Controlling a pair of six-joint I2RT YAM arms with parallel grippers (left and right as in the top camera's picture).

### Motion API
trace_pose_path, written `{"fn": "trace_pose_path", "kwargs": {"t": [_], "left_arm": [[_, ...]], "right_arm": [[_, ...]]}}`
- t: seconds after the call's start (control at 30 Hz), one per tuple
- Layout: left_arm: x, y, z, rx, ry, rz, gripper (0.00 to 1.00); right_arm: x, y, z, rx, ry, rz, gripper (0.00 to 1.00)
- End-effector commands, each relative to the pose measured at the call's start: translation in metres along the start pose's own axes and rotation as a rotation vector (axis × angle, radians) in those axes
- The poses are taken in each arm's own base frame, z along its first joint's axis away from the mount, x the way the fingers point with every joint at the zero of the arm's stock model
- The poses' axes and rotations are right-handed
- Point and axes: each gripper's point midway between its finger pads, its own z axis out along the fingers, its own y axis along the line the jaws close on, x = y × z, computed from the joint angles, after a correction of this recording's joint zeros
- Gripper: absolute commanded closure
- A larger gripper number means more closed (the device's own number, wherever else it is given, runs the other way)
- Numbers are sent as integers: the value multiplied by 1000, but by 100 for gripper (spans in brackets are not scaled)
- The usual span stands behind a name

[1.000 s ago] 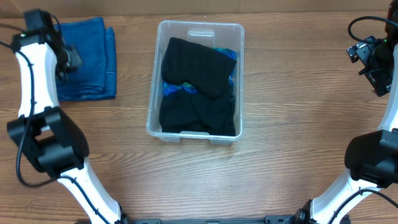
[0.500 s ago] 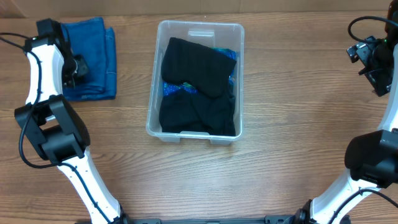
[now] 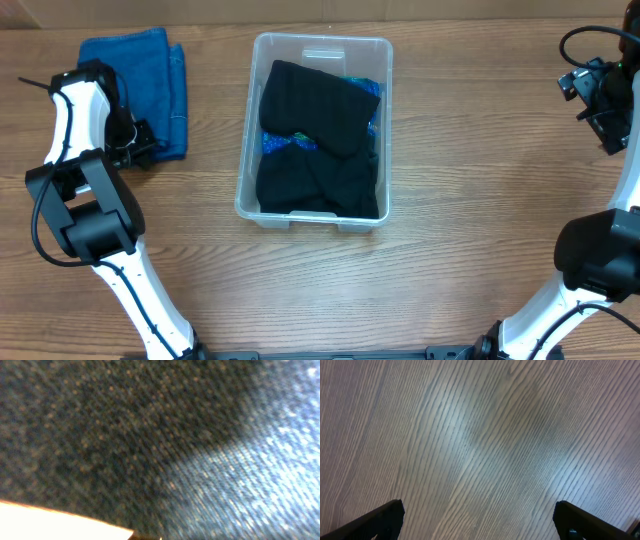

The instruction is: Pack container

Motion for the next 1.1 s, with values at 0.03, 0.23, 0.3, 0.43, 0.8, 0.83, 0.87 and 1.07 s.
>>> {"fn": "trace_pose_path", "kwargs": {"t": [0.03, 0.23, 0.3, 0.43, 0.8, 0.83, 0.87, 1.07], "left_arm": [[-33, -26, -107, 166, -280, 43, 96], [-80, 13, -215, -17, -721, -35, 96], [-86, 25, -198, -91, -703, -58, 96], [-98, 27, -138, -122, -589, -53, 96], [-102, 28, -24, -162, -360, -30, 96], [-98, 28, -15, -165, -329, -26, 96], [-93, 28, -9, -164, -302, -22, 96], [-50, 7, 27, -41, -77, -73, 96]], "right_arm": [[0, -1, -10, -20, -22, 6, 0], [0, -1, -10, -20, -22, 5, 0], [0, -1, -10, -20, -22, 6, 0], [0, -1, -10, -20, -22, 5, 0], [0, -1, -10, -20, -21, 5, 0], [0, -1, -10, -20, -21, 6, 0], [0, -1, -10, -20, -22, 5, 0], [0, -1, -10, -20, -21, 6, 0]]}}
